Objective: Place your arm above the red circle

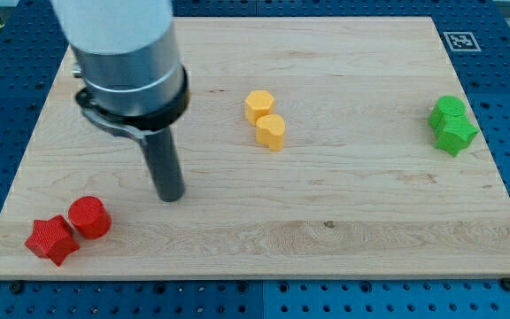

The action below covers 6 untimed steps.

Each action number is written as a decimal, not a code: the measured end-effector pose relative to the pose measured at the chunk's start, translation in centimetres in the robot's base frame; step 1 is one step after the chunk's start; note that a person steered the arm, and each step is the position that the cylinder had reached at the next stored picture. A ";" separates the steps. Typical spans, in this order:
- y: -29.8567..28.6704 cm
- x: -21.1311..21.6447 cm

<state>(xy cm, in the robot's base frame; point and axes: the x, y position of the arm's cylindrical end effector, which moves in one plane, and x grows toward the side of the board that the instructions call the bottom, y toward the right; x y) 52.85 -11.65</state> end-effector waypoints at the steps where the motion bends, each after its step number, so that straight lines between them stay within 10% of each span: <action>1: -1.1 -0.4; 6: -18.8 -3.3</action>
